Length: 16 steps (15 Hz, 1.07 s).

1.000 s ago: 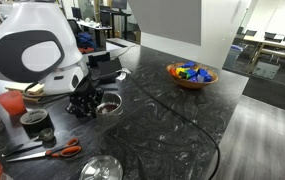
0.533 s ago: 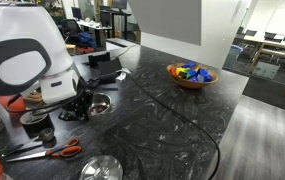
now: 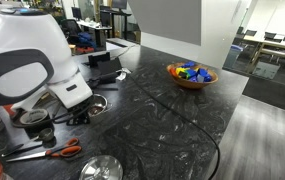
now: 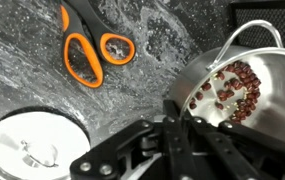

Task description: Move the pot closer to the pair of scissors

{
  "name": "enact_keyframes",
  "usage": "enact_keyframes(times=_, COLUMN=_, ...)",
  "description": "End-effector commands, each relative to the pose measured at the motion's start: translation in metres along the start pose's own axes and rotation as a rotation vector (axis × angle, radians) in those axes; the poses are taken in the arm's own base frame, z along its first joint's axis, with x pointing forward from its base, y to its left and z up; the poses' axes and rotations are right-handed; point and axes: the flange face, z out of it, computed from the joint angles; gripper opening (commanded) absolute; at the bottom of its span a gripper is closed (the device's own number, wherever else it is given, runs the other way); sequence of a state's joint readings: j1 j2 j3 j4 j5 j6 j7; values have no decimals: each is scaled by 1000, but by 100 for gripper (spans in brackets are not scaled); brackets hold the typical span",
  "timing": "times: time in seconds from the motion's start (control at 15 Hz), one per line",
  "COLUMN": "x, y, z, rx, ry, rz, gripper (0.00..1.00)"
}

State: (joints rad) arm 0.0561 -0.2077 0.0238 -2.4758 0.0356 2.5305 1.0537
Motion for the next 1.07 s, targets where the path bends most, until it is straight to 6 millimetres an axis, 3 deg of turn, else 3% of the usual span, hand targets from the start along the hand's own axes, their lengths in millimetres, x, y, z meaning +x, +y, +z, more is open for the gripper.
enact_keyframes(times=0.0, x=4, y=11, z=4, rx=22, ry=-8, rz=-70, gripper=1)
enact_keyframes(times=0.47, x=-8, y=25, z=36, rx=-33, ry=-62, rz=-135, gripper=1)
enact_keyframes(times=0.8, x=-9, y=12, z=34, rx=7, ry=-14, rz=-135, gripper=2)
enact_keyframes(times=0.87, x=-10, y=10, z=33, rx=12, ry=-8, rz=-144, gripper=29)
enact_keyframes(times=1.0, x=-10, y=9, z=31, rx=14, ry=-12, rz=-144, gripper=37)
